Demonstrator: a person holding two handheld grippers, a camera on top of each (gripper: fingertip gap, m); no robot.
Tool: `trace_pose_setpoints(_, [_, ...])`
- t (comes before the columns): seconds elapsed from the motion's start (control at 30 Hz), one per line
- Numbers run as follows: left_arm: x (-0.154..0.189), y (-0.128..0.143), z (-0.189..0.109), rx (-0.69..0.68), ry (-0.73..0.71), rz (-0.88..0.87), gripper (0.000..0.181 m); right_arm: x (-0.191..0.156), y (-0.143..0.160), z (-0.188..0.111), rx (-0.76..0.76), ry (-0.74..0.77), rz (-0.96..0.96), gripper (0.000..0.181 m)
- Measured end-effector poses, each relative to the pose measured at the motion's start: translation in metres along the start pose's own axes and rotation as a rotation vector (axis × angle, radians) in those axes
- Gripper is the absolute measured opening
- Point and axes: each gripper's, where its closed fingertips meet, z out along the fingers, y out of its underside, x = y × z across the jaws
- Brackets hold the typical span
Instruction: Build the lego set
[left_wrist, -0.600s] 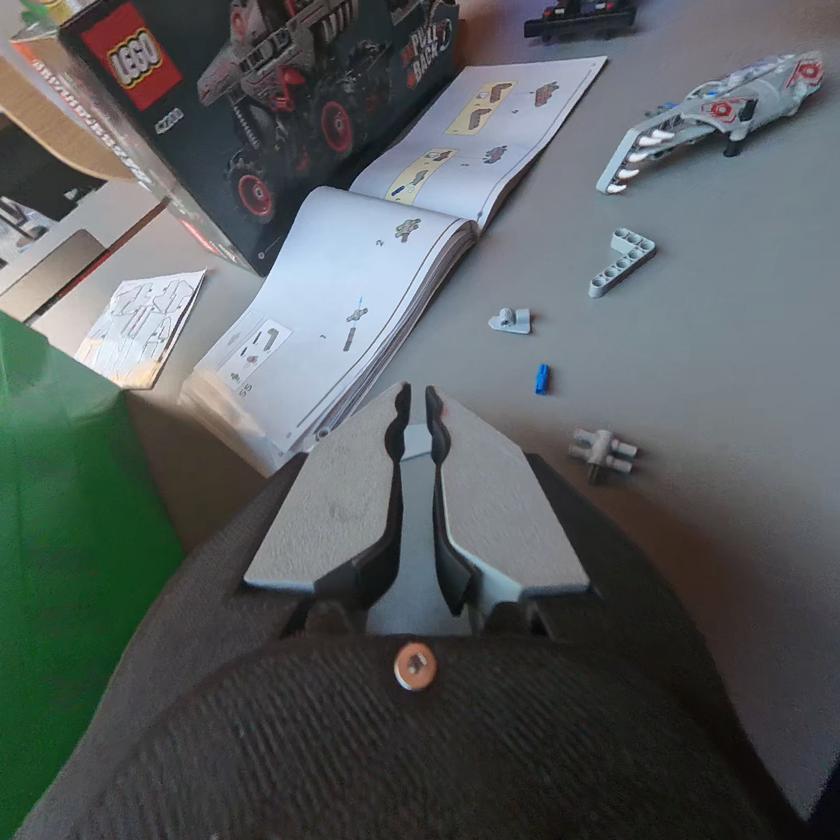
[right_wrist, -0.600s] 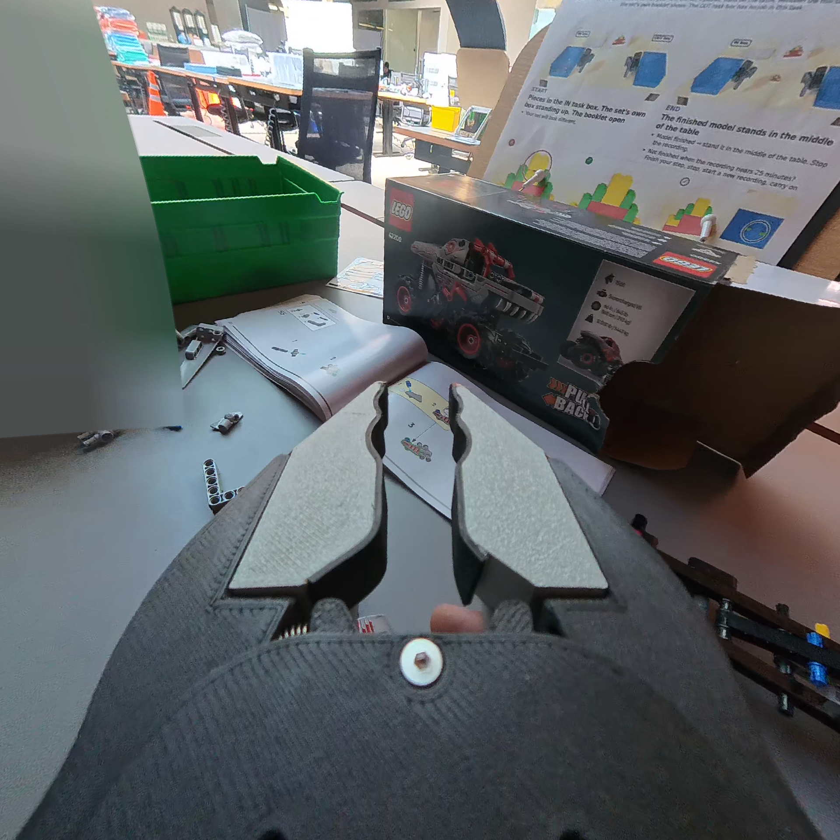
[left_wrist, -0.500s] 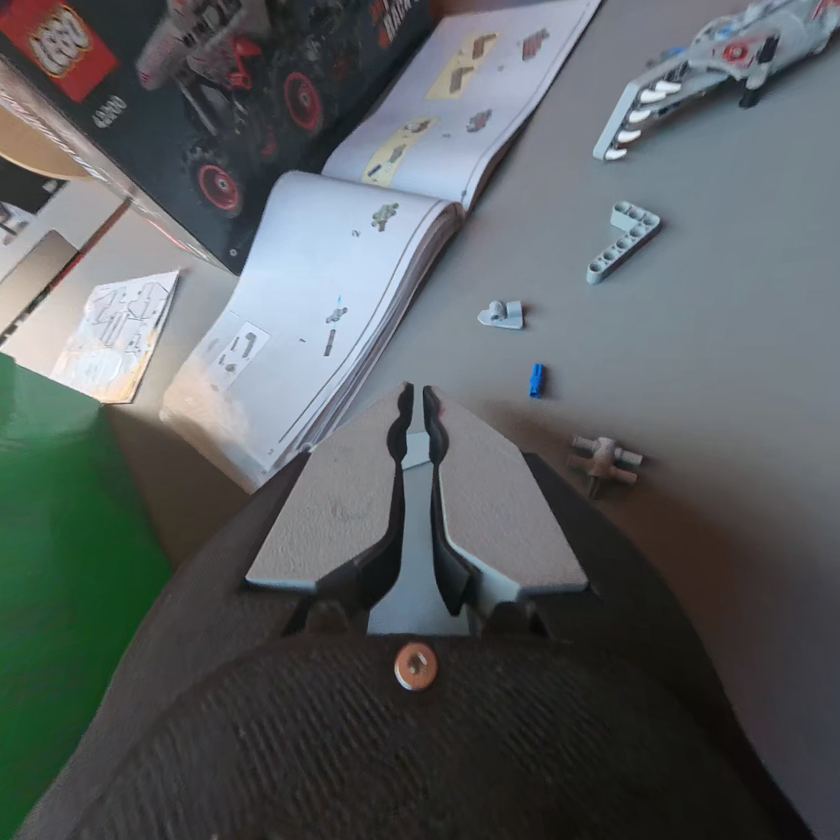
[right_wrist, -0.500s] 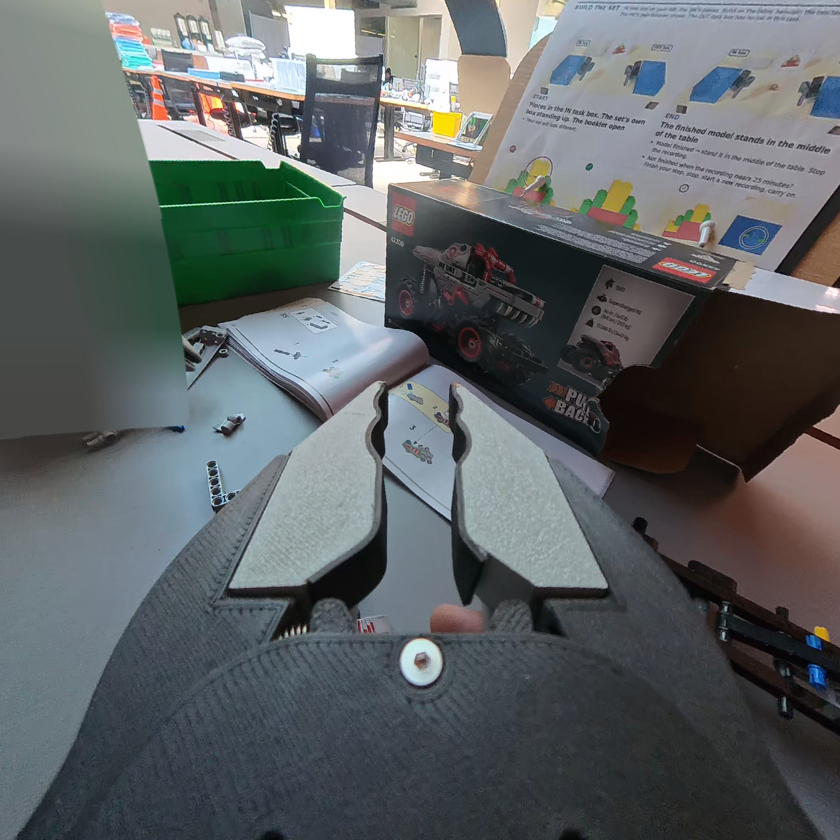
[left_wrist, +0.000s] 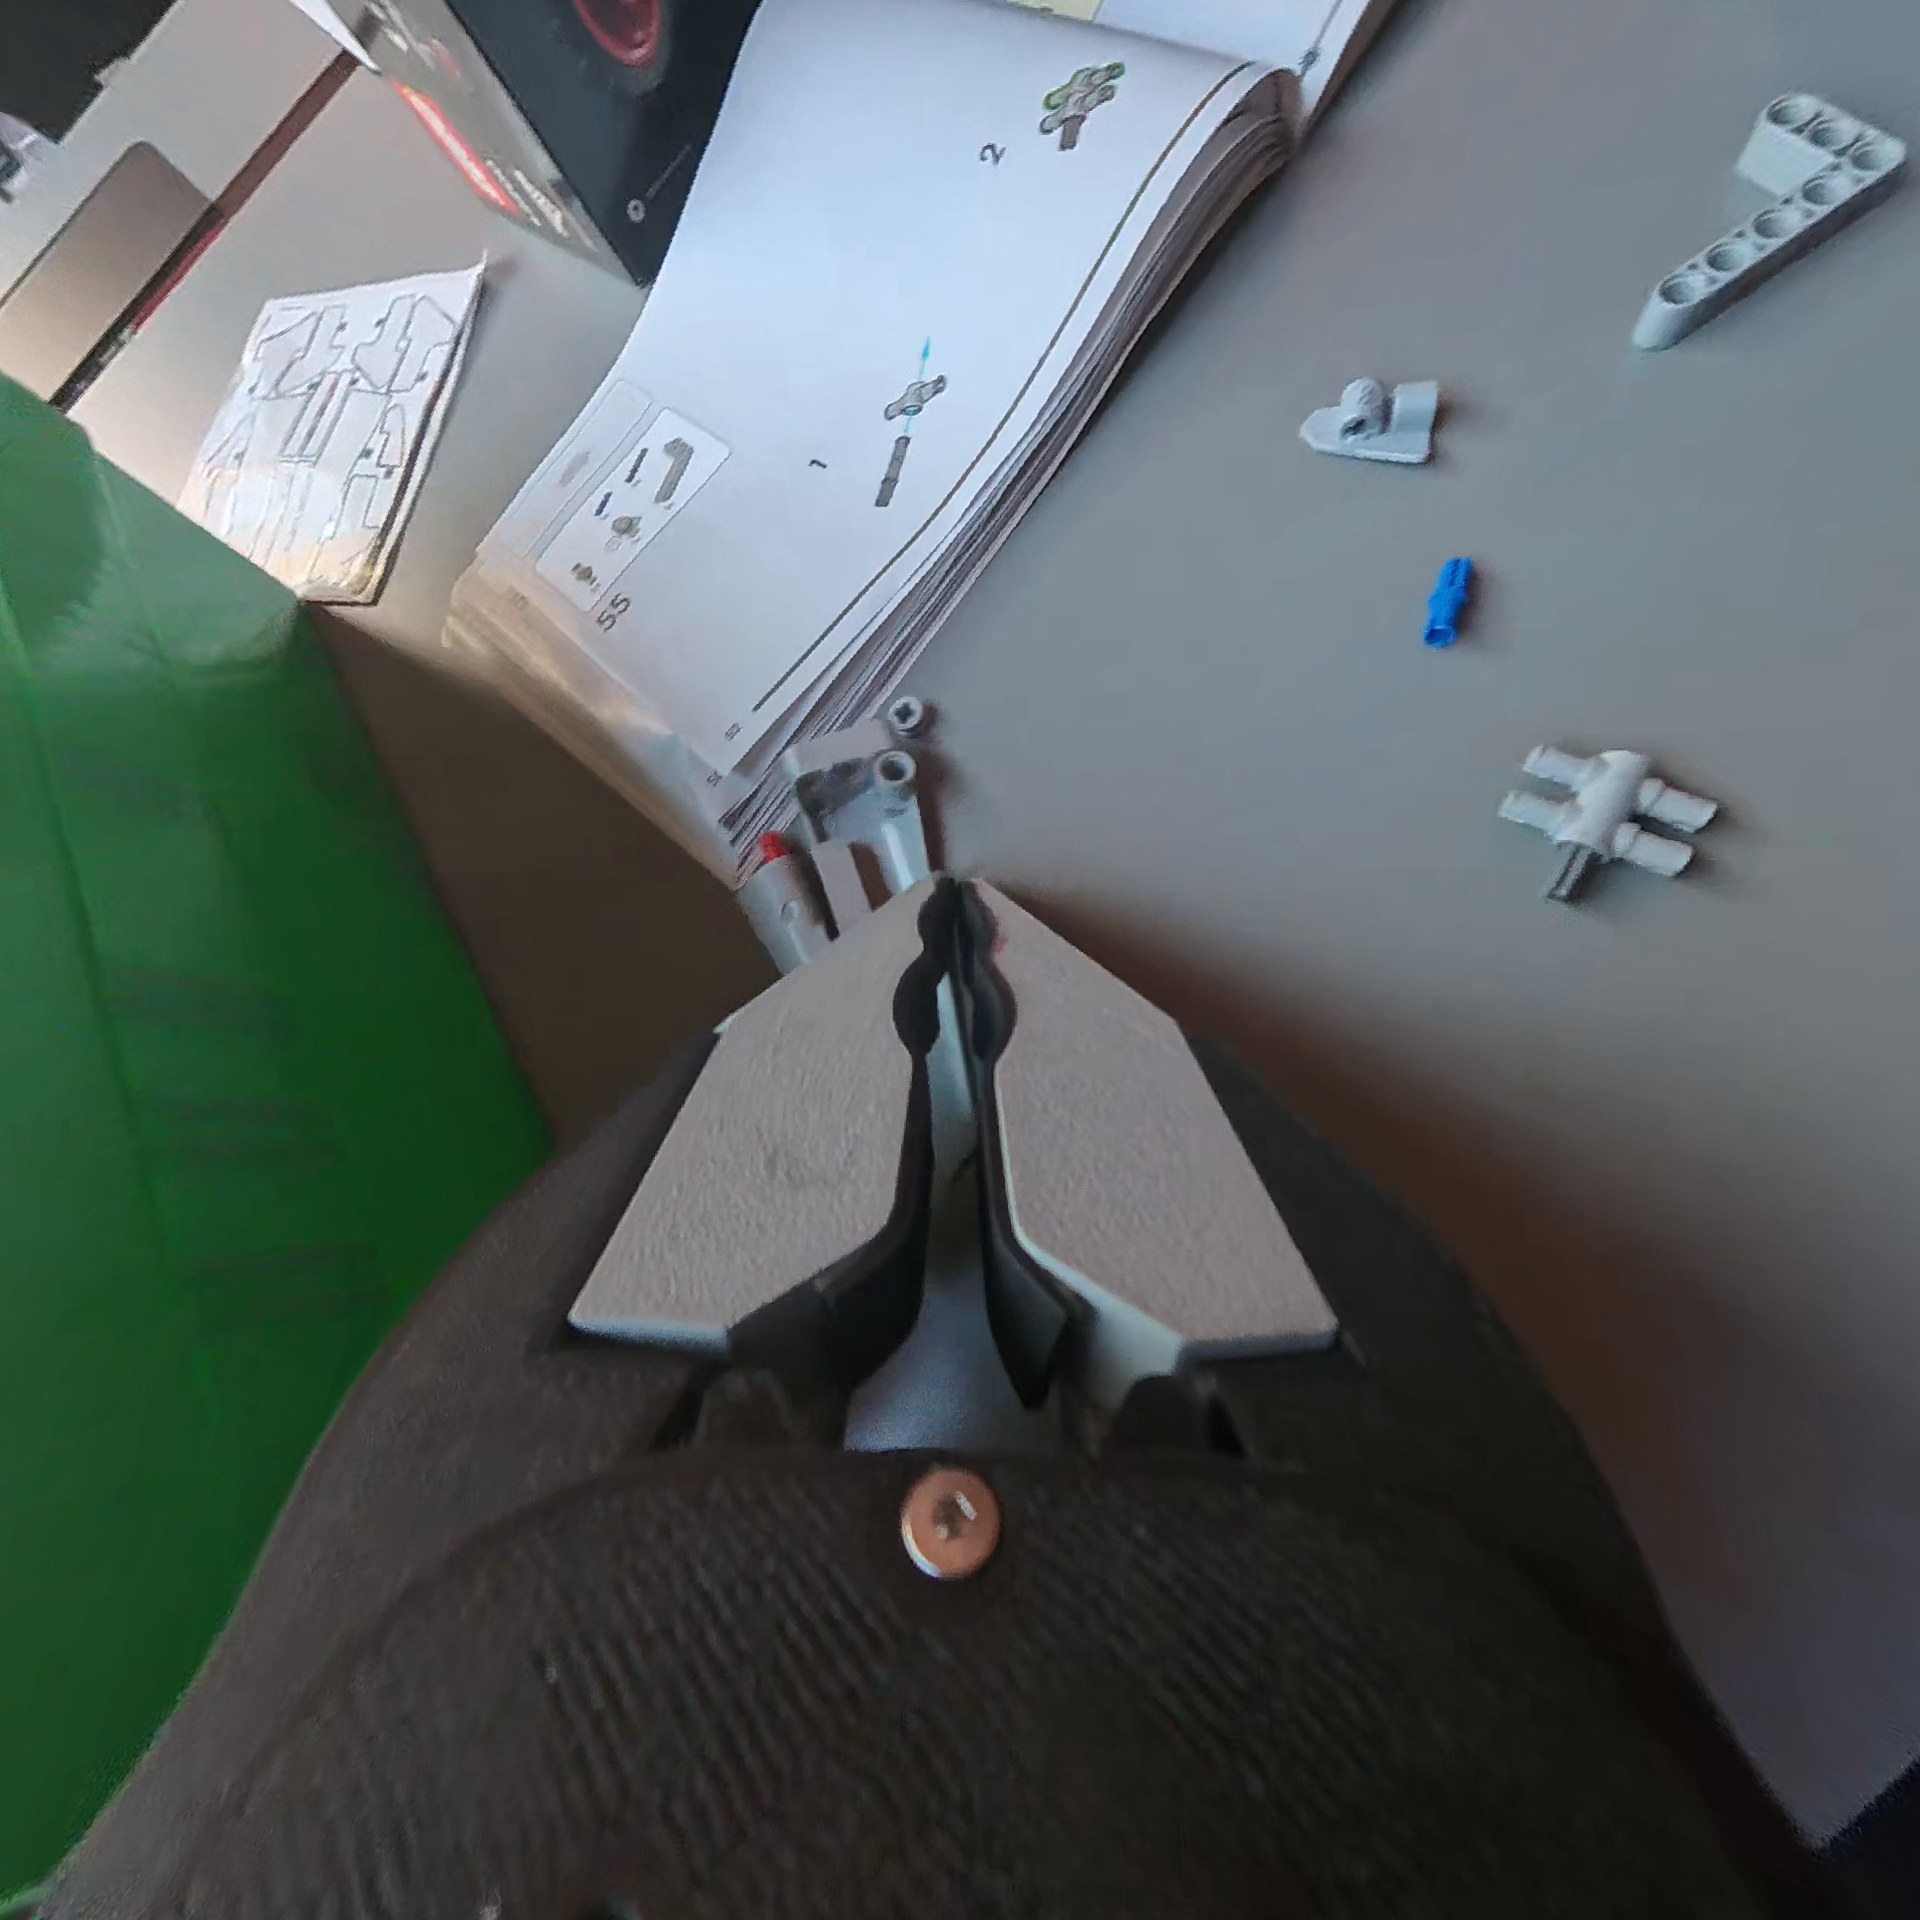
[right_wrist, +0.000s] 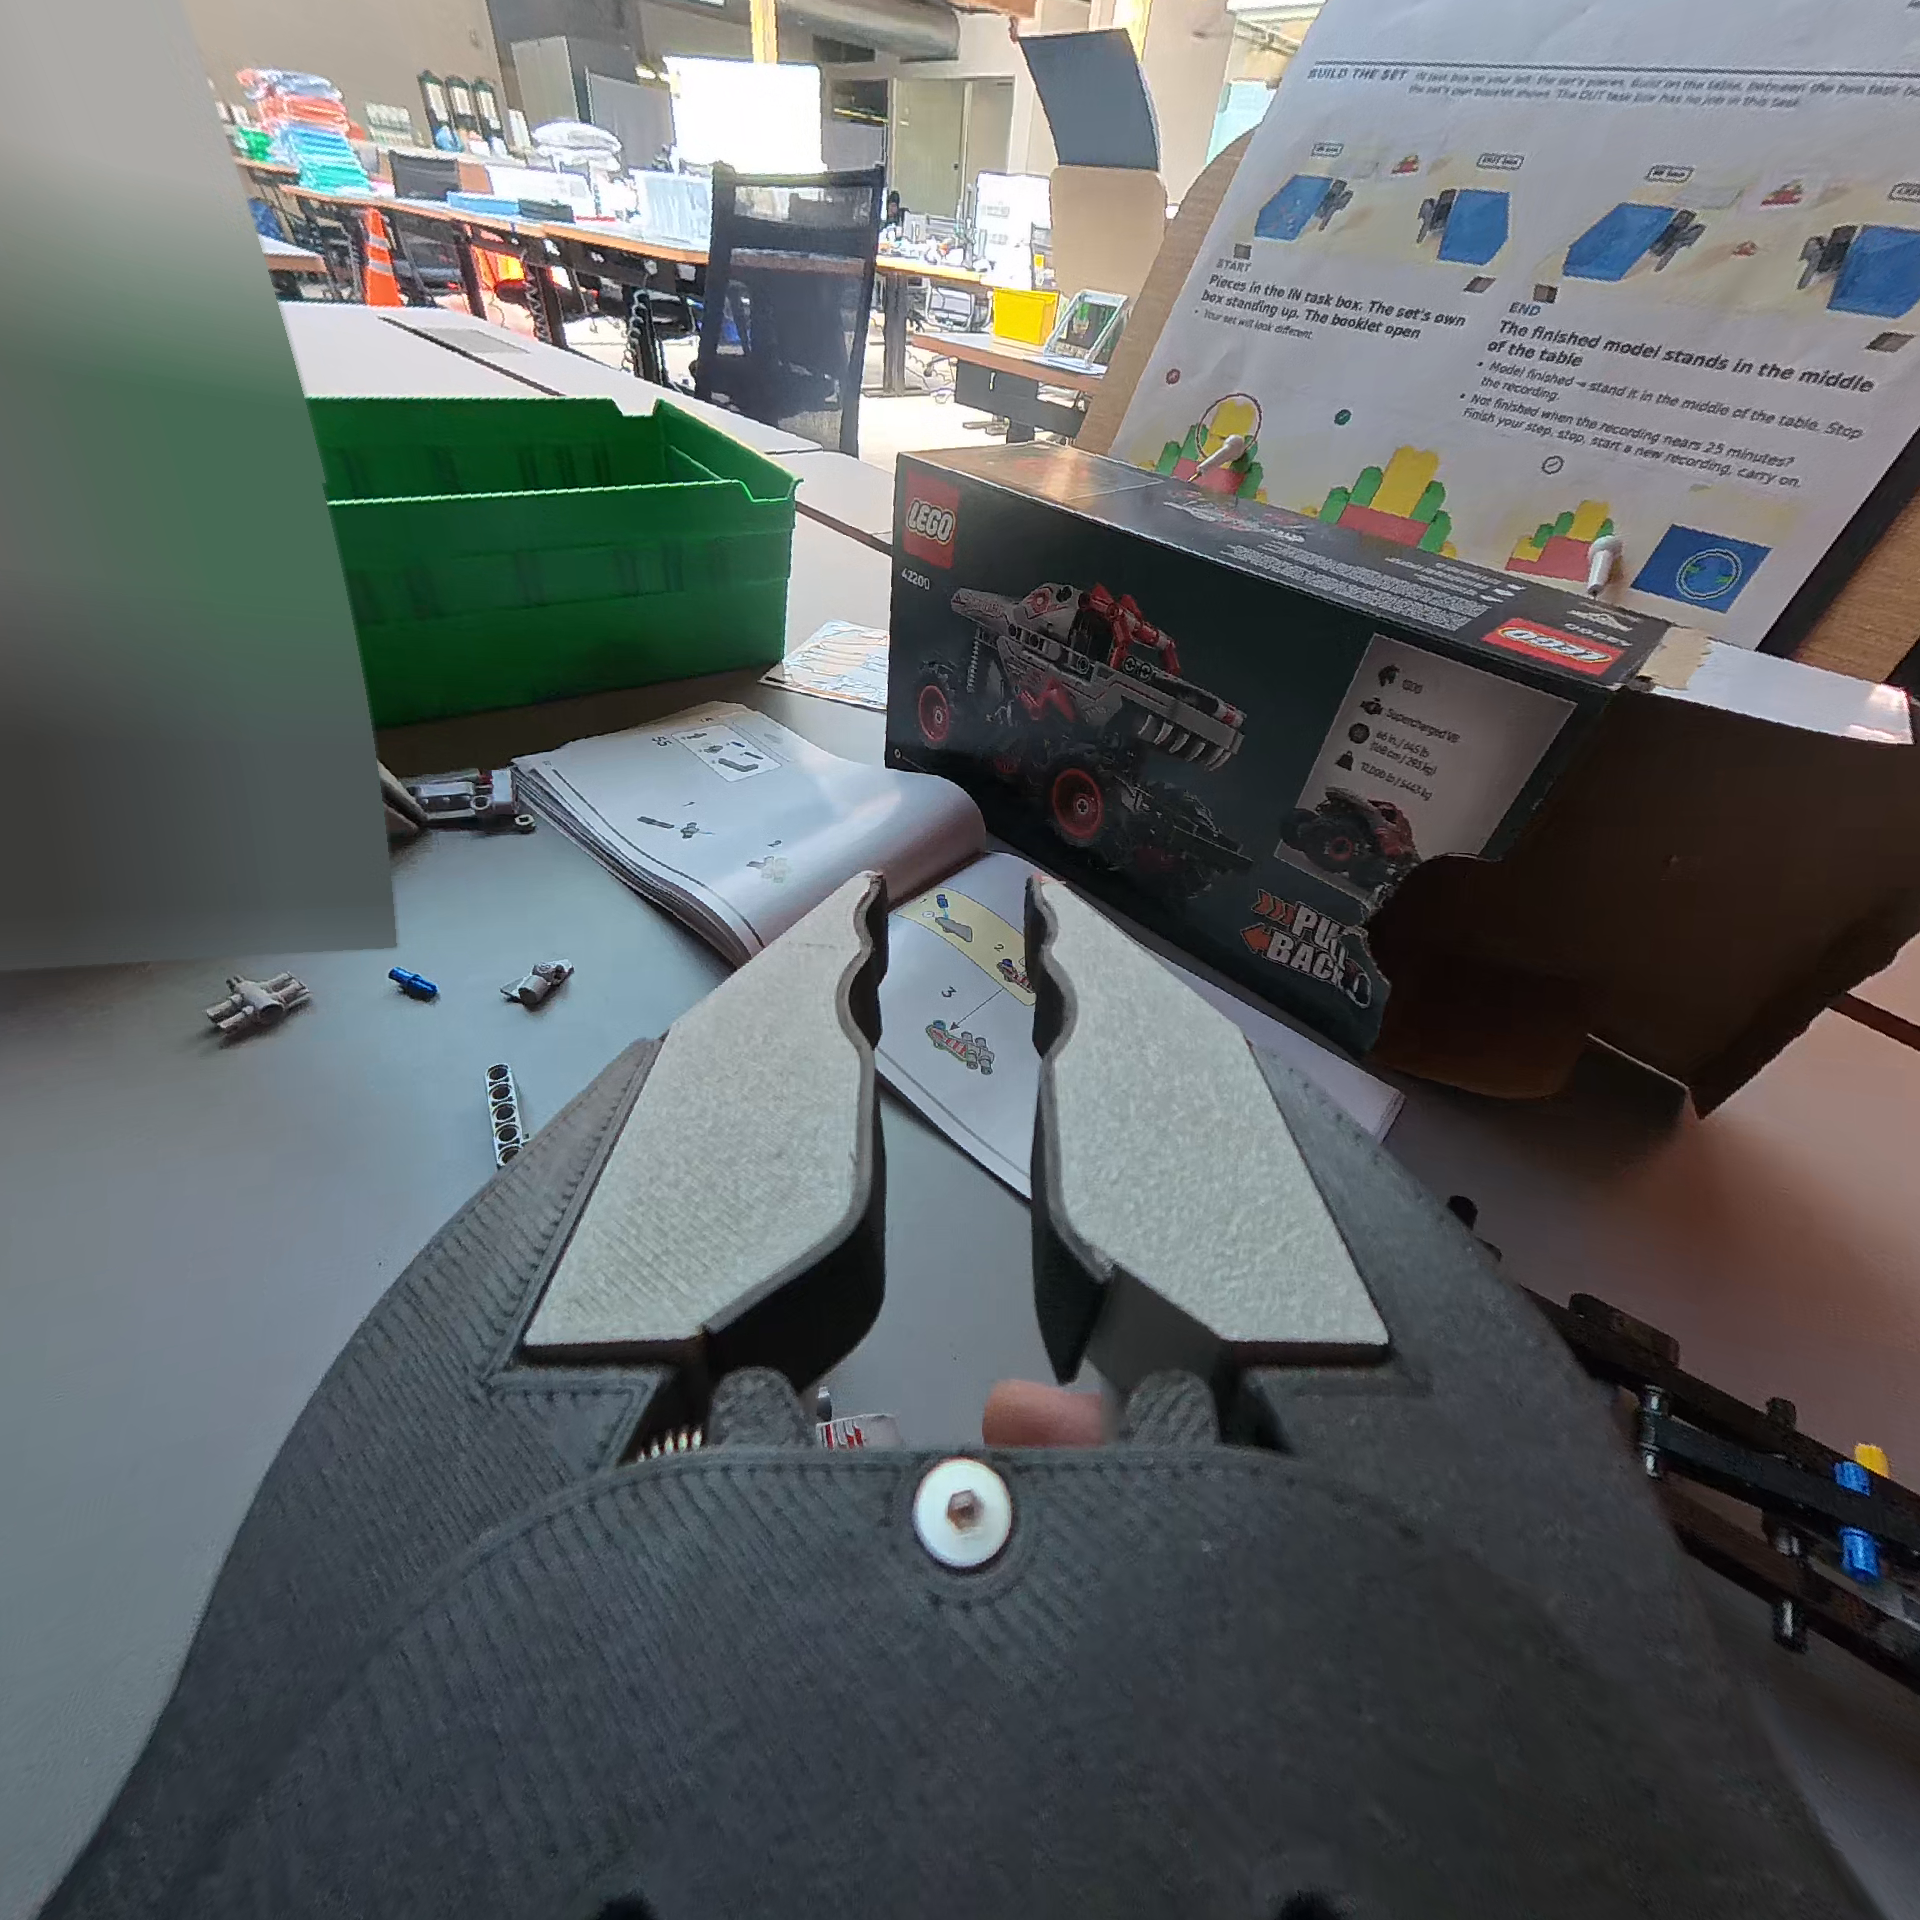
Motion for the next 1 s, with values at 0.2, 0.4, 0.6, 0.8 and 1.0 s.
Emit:
trace_pose_setpoints(0.2, [-0.008, -0.012, -0.009, 0.102, -0.085, 0.026, 0.0, 0.004, 0.004, 0.001, -0.013, 0.014, 0.011, 0.023])
trace_pose_setpoints(0.4, [-0.012, -0.029, -0.023, 0.246, -0.11, 0.027, 0.0, 0.003, 0.007, 0.003, -0.023, 0.002, 0.019, 0.023])
trace_pose_setpoints(0.6, [-0.01, -0.03, -0.02, 0.234, -0.099, 0.027, 0.0, 0.0, 0.001, 0.001, -0.01, 0.005, -0.005, 0.022])
trace_pose_setpoints(0.8, [-0.013, -0.032, -0.021, 0.257, -0.075, -0.026, 0.0, -0.005, 0.0, -0.002, -0.005, -0.043, 0.041, 0.011])
trace_pose_setpoints(1.0, [-0.015, -0.034, -0.02, 0.264, -0.012, -0.09, 0.0, -0.057, 0.003, 0.006, -0.045, -0.324, -0.031, 0.019])
